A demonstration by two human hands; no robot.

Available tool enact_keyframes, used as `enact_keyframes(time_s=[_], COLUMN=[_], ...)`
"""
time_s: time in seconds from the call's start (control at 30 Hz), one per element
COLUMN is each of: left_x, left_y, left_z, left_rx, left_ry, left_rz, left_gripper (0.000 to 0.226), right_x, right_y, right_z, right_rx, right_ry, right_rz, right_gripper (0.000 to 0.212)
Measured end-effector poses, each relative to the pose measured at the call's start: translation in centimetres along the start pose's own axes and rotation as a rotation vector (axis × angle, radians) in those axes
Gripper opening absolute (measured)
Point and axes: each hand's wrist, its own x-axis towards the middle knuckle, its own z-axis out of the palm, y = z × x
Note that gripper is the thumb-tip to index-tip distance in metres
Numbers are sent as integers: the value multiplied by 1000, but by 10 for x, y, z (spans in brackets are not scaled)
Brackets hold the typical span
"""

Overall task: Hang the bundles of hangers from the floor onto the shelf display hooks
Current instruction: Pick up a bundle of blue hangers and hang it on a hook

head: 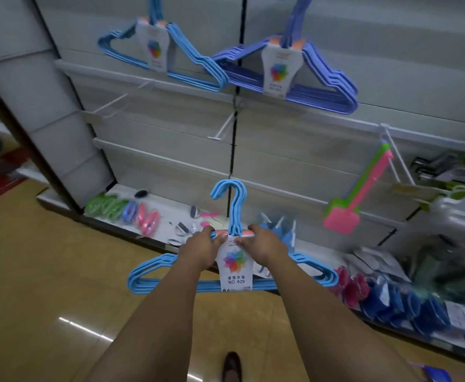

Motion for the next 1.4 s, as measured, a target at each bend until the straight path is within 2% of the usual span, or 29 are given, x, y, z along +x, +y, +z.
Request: enact_keyframes(time_s=[0.4, 0.8, 1.07, 1.4], left_x=[86, 159, 191, 205], left_y=[-47, -77, -92, -93], left_z=[-96, -175, -263, -357], left_rx=[17, 2, 116, 162], left_ry=[65, 111, 143, 286], left_rz=[-59, 16, 175, 399], left_gripper=[50, 49, 49, 50], right_x=[87, 144, 154, 145], right_y=[-112, -202, -276, -354], right_z=[5, -6, -9, -36], right_rx=[55, 16, 64, 193], right_ry=[12, 84, 323, 554], right_rz=[-89, -94, -57, -59], right_gripper=[49, 49, 55, 51])
